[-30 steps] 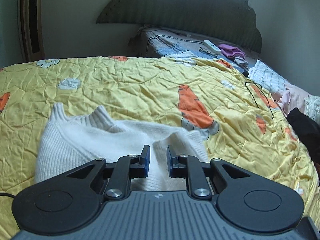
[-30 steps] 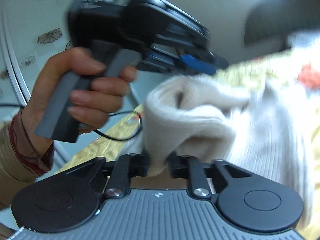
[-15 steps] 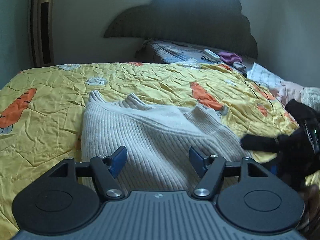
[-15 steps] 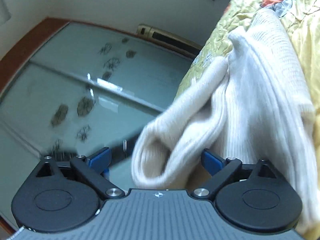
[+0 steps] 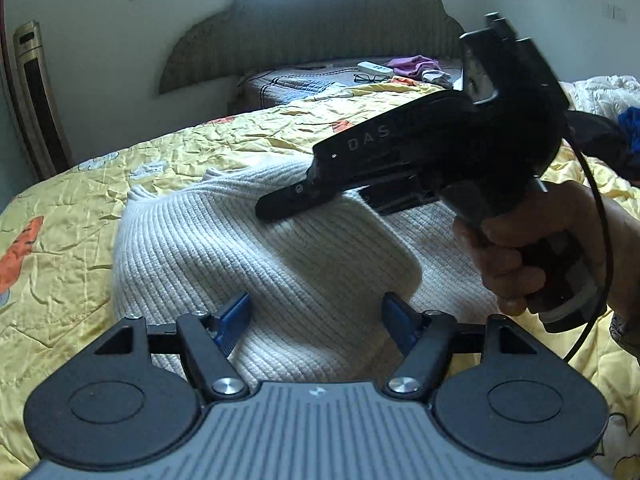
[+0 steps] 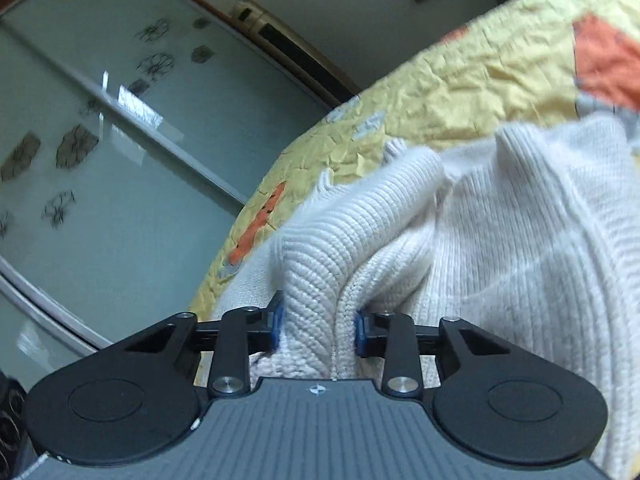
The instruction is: Fold small clothes
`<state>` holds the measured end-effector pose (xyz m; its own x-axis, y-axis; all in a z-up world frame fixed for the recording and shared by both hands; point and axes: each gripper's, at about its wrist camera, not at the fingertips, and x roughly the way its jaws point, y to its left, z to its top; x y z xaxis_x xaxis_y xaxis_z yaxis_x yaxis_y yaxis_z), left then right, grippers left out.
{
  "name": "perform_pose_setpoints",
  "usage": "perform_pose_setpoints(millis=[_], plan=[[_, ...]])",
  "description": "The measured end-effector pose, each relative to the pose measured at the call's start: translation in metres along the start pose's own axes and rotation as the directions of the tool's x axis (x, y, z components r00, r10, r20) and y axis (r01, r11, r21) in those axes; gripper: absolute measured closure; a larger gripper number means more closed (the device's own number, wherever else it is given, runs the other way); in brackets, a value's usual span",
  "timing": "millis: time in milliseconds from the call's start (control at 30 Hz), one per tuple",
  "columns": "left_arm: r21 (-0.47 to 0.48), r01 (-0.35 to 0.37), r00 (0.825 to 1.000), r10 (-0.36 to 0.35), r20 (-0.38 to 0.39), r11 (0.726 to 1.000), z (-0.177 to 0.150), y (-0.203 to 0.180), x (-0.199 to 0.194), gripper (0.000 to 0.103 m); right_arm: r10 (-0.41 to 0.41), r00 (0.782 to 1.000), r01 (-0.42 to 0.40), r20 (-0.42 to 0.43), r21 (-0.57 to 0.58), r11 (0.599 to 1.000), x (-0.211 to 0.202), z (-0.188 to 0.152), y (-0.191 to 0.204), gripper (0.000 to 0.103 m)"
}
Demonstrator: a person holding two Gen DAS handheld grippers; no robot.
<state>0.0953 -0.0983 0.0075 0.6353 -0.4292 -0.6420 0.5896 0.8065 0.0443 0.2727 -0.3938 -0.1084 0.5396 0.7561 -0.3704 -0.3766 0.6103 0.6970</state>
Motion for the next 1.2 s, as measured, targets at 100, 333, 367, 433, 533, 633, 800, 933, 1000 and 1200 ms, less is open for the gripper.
perform_pose_setpoints(millis=[100,333,367,433,533,633,800,933,1000,1200], plan=[[-0.022,0.023,1.000,-0.023,0.005,1.000,0.002,0.001,-0.003,0.031,-0.032,0.999,0.036,0.035,-0.093,0.995,-0.018,0.000,0.015,0.070],[-0.046,0.074,0.997,-0.073,0.024,0.996,0.010,-0.005,-0.011,0.031,-0.079,0.993,0.097,0.093,-0.213,0.972,-0.050,0.007,0.036,0.070],[-0.046,0.080,0.997,-0.079,0.024,0.996,0.011,-0.006,-0.012,0.031,-0.088,0.991,0.109,0.099,-0.225,0.968,-0.054,0.008,0.037,0.070],[-0.052,0.089,0.996,-0.088,0.022,0.995,0.012,-0.006,-0.011,0.031,-0.104,0.989,0.127,0.107,-0.238,0.963,-0.063,0.006,0.036,0.070],[-0.063,0.104,0.995,-0.103,0.019,0.993,0.011,-0.007,-0.011,0.031,-0.121,0.985,0.147,0.119,-0.234,0.961,-0.075,0.003,0.028,0.070],[-0.074,0.109,0.994,-0.108,0.022,0.991,0.012,-0.005,-0.011,0.031,-0.132,0.983,0.157,0.127,-0.209,0.965,-0.088,-0.001,0.016,0.070],[-0.130,0.116,0.993,-0.113,0.034,0.985,0.022,0.004,-0.002,0.031,-0.134,0.981,0.154,0.142,-0.139,0.978,-0.105,-0.009,-0.007,0.070],[-0.124,0.079,0.997,-0.077,0.022,0.989,0.023,-0.003,0.008,0.025,-0.105,0.990,0.112,0.099,-0.065,0.992,-0.103,-0.013,-0.026,0.065],[-0.096,0.059,0.998,-0.058,0.013,0.994,0.019,-0.010,0.014,0.025,-0.102,0.992,0.104,0.069,-0.032,0.994,-0.098,-0.011,-0.034,0.051],[-0.053,0.047,0.999,-0.046,0.019,0.998,0.012,-0.021,0.018,0.018,-0.035,0.997,0.030,0.073,0.078,0.997,-0.082,0.012,-0.052,0.025]])
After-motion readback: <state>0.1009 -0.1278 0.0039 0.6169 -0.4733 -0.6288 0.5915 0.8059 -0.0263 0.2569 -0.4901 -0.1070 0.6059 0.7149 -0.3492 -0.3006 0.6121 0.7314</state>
